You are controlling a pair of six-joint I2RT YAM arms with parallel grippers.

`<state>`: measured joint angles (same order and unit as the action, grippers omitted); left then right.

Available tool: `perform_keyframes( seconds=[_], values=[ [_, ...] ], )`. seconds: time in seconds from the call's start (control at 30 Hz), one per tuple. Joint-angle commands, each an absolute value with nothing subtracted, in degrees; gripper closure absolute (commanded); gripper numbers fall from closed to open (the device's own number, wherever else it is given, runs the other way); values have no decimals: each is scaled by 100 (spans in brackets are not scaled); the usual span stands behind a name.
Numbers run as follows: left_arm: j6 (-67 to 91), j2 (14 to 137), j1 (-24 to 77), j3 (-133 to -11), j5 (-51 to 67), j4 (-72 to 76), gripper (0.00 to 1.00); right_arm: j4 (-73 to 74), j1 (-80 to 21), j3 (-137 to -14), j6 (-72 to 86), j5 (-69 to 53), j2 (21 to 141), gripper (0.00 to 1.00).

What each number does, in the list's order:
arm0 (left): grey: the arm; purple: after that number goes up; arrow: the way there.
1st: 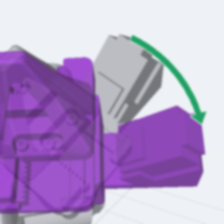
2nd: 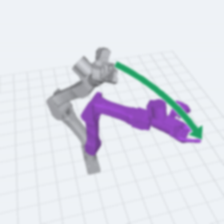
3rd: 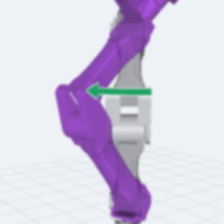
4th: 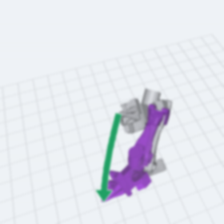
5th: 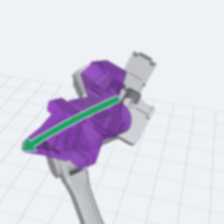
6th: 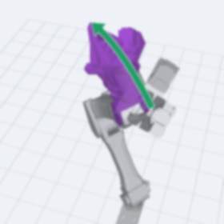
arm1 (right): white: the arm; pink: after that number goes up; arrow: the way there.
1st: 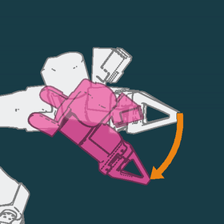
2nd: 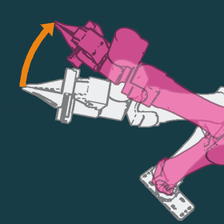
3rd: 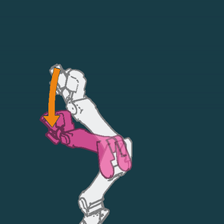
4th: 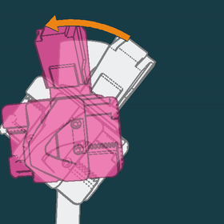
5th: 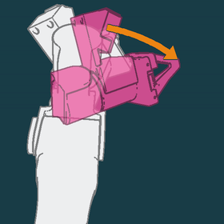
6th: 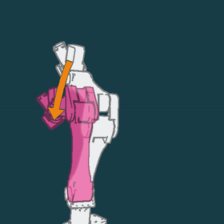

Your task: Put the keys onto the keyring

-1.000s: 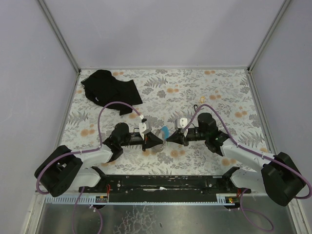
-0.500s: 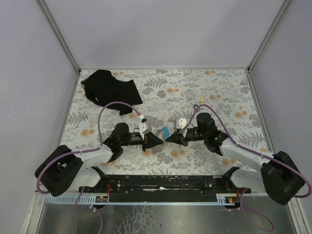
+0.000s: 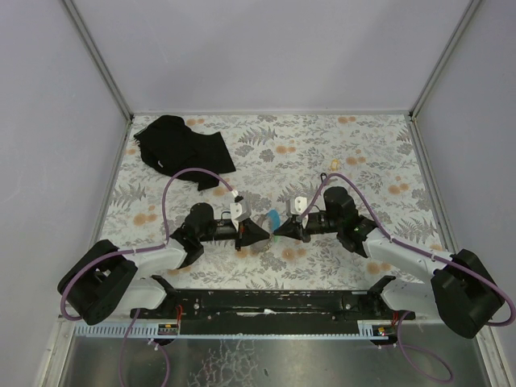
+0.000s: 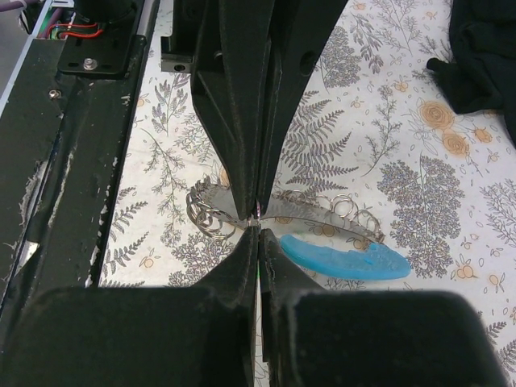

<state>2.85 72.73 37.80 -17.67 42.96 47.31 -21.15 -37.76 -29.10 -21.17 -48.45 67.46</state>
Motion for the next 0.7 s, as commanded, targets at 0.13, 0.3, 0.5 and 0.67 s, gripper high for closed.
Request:
perform_keyframes(
  seconds=[0.13, 0.3, 0.5, 0.67],
  values=[
    [378, 7254, 3735, -2045, 3884, 4757, 100, -1941, -3902, -3166, -2331, -4778, 6620, 100],
    [498, 7261, 3704, -2057, 3869, 4793, 100, -1858, -3920, -3196, -2389, -4740, 6651, 100],
    [624, 7320, 3683, -2065, 3895, 4860, 100, -1802, -3957, -3217, -2415, -4616, 6647, 100],
    [589, 7290, 3683, -2063, 3958, 4842, 100, -1820, -3972, -3235, -2359, -4491, 6681, 100]
  ],
)
